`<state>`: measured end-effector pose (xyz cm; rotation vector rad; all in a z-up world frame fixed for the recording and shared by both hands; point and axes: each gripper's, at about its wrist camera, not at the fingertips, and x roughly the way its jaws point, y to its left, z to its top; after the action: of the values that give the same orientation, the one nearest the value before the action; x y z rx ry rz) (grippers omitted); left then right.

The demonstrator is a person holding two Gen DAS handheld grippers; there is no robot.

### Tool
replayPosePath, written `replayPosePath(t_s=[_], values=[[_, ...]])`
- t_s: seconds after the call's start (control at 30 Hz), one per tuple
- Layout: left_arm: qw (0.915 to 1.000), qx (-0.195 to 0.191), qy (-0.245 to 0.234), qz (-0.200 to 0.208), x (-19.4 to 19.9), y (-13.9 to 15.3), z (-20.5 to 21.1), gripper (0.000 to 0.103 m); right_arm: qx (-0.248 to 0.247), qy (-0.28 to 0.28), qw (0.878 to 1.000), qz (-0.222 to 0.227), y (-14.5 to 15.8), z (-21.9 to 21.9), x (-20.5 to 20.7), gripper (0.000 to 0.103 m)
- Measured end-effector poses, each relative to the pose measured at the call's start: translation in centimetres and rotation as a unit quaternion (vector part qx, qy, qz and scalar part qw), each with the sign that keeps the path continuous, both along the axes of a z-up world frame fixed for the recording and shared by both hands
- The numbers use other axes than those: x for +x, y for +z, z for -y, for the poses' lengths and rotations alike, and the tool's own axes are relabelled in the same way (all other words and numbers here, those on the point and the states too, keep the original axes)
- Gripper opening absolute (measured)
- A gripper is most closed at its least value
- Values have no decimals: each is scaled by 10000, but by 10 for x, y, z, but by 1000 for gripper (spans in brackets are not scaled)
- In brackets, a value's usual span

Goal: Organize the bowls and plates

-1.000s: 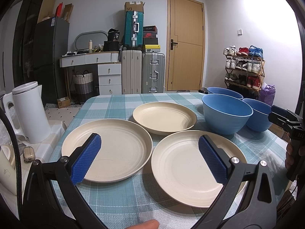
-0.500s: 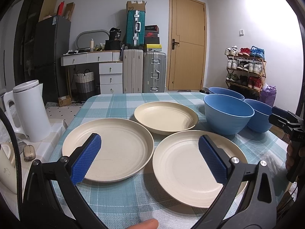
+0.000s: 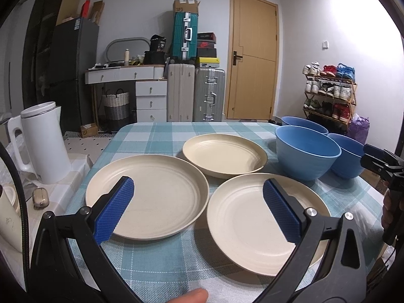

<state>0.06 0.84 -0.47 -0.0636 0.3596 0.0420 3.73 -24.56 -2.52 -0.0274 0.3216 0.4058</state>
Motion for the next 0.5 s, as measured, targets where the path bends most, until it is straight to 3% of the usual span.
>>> replayPosePath(t_s=[0.5], values=[[9997, -108, -17, -229, 4, 5, -1, 102, 127, -117, 9997, -158, 24, 4, -5, 103]])
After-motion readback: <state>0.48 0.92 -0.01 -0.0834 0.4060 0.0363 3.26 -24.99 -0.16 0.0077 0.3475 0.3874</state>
